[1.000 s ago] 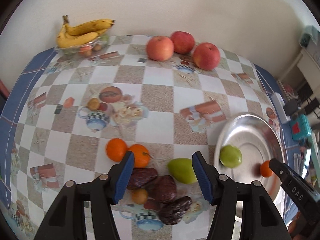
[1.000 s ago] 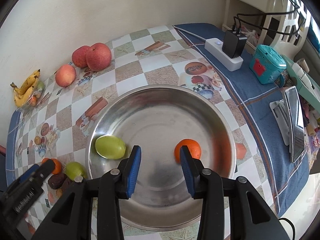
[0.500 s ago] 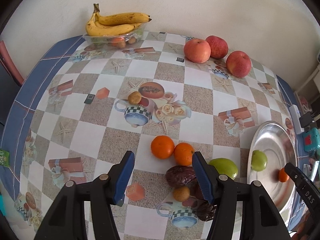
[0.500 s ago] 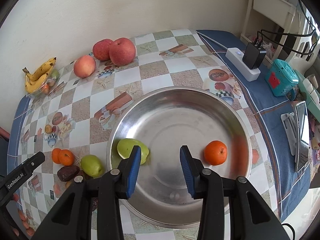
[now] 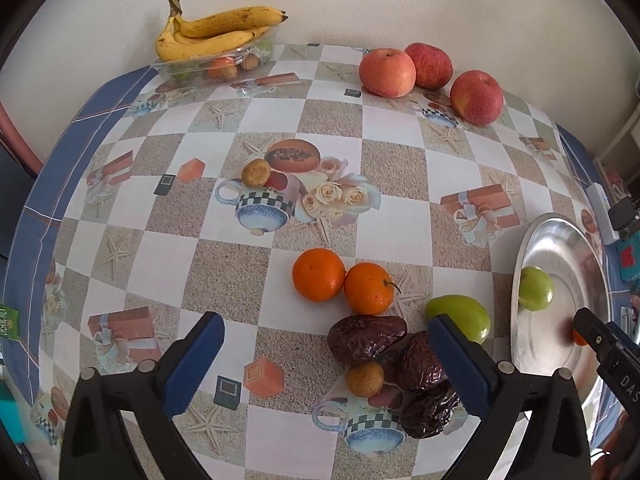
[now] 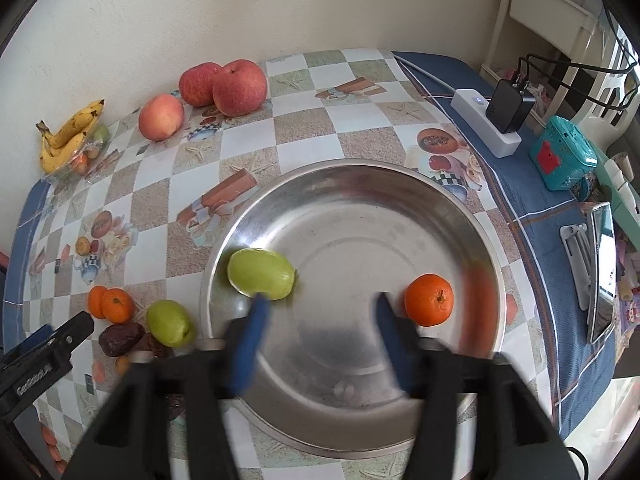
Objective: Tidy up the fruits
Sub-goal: 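Withdraw both grippers from the plate back toward the dates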
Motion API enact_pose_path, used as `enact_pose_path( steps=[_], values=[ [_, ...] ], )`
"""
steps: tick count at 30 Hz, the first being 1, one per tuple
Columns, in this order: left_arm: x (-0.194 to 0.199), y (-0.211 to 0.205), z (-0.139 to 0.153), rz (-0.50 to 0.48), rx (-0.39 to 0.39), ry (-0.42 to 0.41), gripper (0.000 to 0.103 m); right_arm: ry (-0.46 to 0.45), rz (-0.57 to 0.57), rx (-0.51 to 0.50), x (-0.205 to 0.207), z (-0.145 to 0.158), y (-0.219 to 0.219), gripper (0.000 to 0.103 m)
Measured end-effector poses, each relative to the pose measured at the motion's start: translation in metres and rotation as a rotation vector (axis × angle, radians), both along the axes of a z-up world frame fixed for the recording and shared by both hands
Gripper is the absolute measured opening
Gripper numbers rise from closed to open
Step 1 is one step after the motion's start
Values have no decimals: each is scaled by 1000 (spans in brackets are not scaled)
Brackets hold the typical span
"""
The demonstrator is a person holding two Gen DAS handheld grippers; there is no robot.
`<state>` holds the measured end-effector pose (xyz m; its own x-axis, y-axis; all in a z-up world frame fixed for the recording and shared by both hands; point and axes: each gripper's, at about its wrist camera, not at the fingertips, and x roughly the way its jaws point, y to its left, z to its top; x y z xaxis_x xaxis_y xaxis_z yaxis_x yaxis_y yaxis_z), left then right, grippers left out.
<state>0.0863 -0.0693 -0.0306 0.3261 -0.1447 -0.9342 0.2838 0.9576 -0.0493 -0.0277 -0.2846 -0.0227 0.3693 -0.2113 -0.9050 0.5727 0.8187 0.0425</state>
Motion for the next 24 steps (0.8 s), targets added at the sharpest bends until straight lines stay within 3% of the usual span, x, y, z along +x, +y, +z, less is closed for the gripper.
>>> enact_pose_path(
  steps=[8,16,24],
  values=[
    [1,2,-7,25,32,0,103,13,10,5,2,-6,1,77],
    [3,10,-2,63,41,-50,103,-24,13,-5,1,-5,1,97],
    [4,13,2,72,52,-71,103,-75,38,-34,4,0,9,97]
  ],
)
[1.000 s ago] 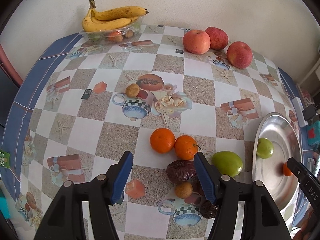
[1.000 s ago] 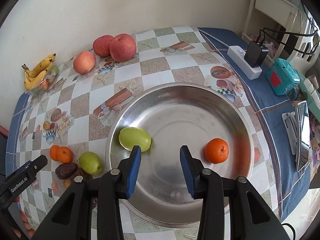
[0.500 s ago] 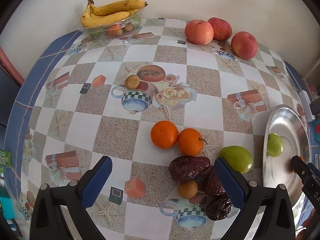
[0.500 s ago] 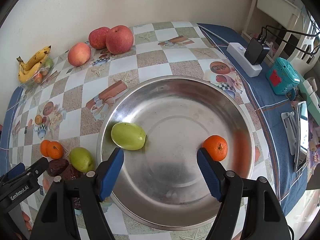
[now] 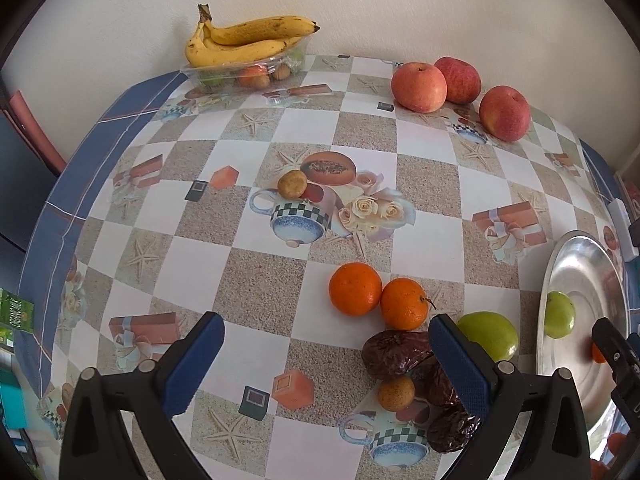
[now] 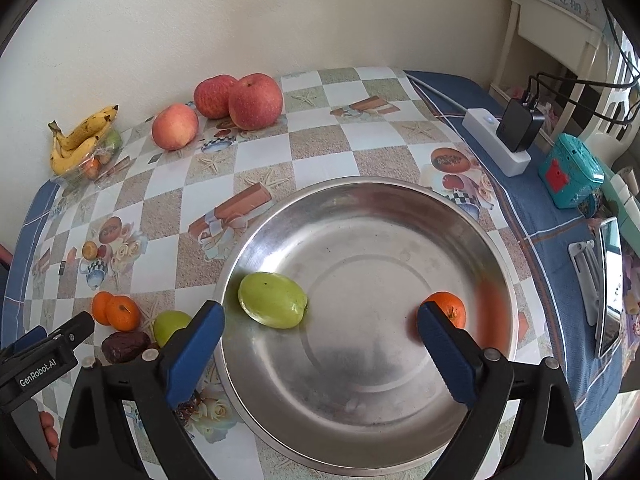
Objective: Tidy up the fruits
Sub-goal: 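Withdraw both grippers from the plate back toward the dates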
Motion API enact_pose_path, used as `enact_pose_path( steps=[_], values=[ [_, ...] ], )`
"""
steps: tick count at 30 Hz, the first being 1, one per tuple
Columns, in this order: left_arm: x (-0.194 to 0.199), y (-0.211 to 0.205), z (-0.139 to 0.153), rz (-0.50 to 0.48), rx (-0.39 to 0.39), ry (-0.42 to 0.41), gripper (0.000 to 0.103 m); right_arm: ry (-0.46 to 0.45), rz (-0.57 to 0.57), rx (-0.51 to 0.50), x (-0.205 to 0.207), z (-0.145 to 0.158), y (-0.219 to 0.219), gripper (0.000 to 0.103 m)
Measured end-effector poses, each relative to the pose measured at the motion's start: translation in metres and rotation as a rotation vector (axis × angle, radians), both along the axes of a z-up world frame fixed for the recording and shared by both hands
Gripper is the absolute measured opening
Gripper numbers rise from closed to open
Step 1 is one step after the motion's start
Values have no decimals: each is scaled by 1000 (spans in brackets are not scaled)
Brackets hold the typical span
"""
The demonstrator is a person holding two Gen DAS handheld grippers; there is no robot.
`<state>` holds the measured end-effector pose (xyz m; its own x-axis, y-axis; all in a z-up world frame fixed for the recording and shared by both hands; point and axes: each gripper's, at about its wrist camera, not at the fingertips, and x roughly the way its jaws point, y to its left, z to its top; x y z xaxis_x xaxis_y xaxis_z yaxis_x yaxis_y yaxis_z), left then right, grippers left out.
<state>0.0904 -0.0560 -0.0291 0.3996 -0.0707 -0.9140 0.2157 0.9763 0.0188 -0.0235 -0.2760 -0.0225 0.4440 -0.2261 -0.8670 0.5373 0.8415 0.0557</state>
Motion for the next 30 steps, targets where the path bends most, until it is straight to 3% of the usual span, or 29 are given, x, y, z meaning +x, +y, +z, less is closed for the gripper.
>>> enact_pose_path(
  steps=[7,17,25,30],
  values=[
    [-7,3,5,-10,19,-32,103,-17,22,-41,2,2,8,97],
    [-4,18,16,1,-29,-65,103,-28,53,-22,7,0,25,97],
    [2,34,22,10,-101,-52,103,-68,163,125,18,2,54,97],
    [-1,31,23,-26,-130,-33,103,-64,242,98,23,10,76,97]
  ],
)
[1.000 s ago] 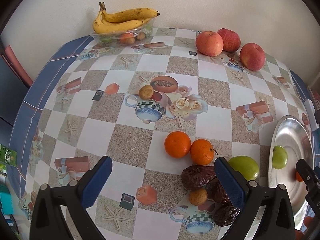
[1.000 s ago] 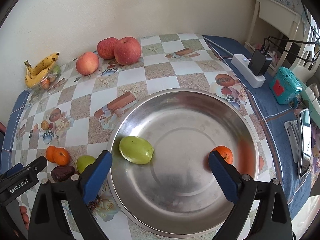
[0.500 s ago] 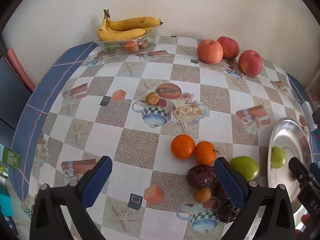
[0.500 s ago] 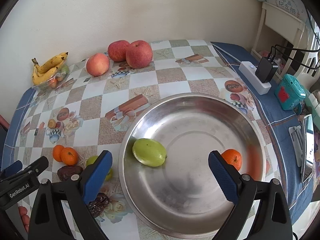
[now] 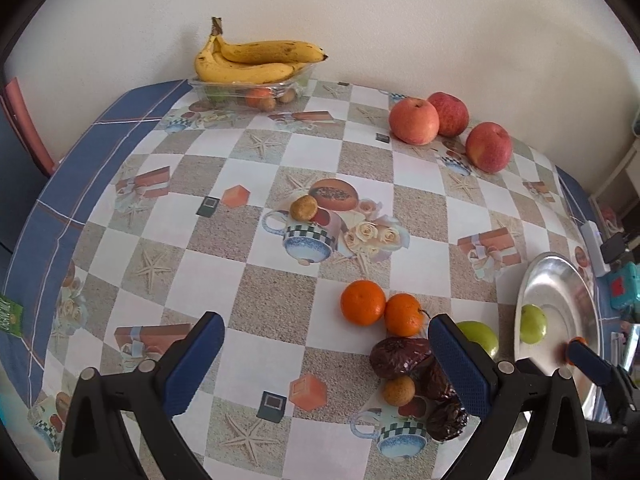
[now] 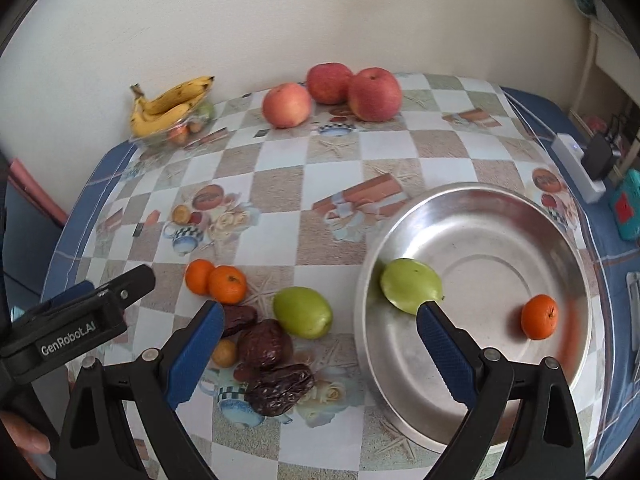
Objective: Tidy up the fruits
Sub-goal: 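Withdraw both grippers from the plate back toward the dates, then grasp a dark date with the right gripper while the left gripper grasps another date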
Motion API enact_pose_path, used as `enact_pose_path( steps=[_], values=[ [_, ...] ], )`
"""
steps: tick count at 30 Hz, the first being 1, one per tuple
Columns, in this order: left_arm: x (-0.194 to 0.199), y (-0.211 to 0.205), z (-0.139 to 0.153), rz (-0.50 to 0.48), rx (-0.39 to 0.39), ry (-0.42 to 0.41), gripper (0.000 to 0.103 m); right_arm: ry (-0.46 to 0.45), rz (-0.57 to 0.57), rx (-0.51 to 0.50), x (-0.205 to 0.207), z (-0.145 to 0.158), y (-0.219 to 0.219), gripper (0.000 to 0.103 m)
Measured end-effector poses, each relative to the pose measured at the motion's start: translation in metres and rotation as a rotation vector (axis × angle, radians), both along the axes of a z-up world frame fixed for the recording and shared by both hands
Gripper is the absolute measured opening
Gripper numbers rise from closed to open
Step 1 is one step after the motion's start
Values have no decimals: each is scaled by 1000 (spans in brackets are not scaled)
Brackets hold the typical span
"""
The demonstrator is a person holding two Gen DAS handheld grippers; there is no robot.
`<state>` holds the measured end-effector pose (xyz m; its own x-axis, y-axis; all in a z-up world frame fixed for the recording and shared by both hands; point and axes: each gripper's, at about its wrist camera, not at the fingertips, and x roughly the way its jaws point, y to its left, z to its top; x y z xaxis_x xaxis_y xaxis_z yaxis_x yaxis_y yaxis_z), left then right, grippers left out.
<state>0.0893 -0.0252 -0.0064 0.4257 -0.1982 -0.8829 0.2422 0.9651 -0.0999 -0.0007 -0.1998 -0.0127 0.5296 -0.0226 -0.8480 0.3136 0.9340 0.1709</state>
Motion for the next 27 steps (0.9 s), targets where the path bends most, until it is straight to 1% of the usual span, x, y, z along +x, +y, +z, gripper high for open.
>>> enact_pose_path(
  steps=[2,7,11,14,17,21,23,24,25,27],
  values=[
    [-1,-5,-5,-16,4,18,103,14,32,1,1,-2,8,97],
    [-2,-13,-21,-45,21,72,103,110,109,-3,5,-20,24,97],
    [-2,-18,-33,-63,45,96,103,140,144,-14,5,-27,33,97],
    [-1,-21,-42,-71,17,141,103,157,150,-6,5,-31,34,96],
    [-1,-25,-41,-91,11,129,103,147,156,-5,4,-29,34,96],
    [2,-24,-41,-94,-36,151,103,126,159,0,5,-23,35,95],
    [3,-25,-42,-91,-42,161,103,126,162,0,5,-23,35,88],
    [3,-25,-43,-88,-44,166,102,127,162,-1,5,-23,35,78],
    [3,-25,-43,-86,-46,170,102,129,161,-2,6,-23,34,74],
    [4,-25,-44,-81,-68,180,101,137,164,0,6,-25,35,74]
  ],
)
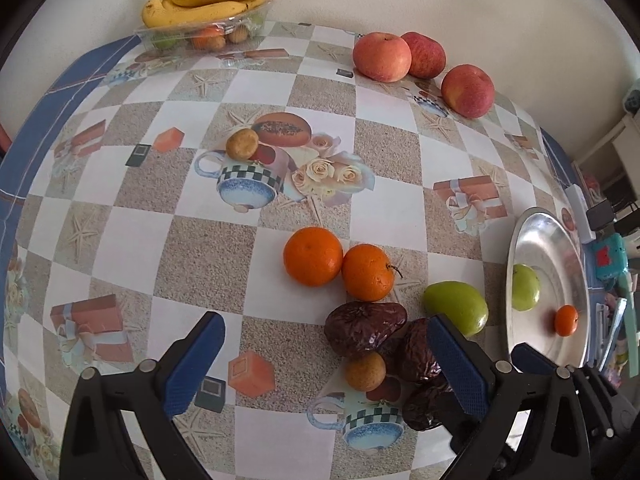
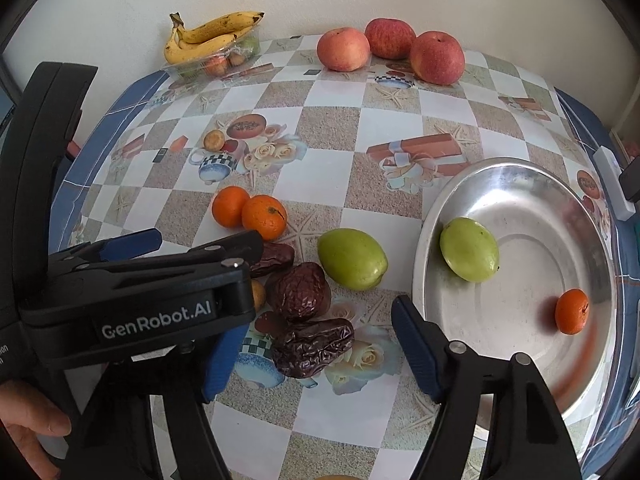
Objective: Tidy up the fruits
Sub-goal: 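Grasp a dark date with the right gripper while the left gripper grasps another date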
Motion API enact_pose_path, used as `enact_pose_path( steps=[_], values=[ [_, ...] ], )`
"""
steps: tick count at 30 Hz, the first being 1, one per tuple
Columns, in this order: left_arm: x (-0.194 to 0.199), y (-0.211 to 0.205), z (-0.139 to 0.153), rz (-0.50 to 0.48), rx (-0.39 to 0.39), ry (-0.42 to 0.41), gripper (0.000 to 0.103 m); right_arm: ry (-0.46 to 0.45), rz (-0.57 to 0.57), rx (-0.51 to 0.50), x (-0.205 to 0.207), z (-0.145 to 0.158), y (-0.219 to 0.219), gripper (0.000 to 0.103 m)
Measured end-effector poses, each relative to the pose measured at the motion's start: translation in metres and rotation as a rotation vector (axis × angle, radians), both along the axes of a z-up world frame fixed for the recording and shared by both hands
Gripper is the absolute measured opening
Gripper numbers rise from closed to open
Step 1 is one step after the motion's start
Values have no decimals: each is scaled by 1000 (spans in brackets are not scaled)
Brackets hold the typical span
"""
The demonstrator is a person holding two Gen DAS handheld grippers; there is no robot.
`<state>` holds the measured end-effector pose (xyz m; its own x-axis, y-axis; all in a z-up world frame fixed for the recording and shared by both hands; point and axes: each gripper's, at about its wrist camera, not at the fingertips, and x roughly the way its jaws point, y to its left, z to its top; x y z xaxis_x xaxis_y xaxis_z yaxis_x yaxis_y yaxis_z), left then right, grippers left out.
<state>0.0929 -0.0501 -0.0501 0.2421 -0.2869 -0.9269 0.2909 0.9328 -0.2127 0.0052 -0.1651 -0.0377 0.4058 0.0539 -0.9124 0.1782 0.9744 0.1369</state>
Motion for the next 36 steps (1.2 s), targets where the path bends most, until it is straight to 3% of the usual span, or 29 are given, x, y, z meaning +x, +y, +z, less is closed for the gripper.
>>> enact_pose_path(
  steps=[4,15,20,22,29,36],
  values=[
    [0,-3,-4,-9,-23,29,99,15,14,8,0,-4,2,74],
    [-1,-6,-23,-7,-32,116,75,143,62,-4,4,-38,9,74],
    [-1,-6,-25,-8,-60,143,51,173,70,-12,7,-47,10,74],
    [-2,-6,-24,-10,-76,150,43,171,73,-11,7,-47,11,69],
    [-2,-6,-23,-7,-77,150,42,171,89,0,7,-49,14,59],
    [-1,0,-17,10,-72,127,41,160,87,-7,9,-46,14,59]
  ],
)
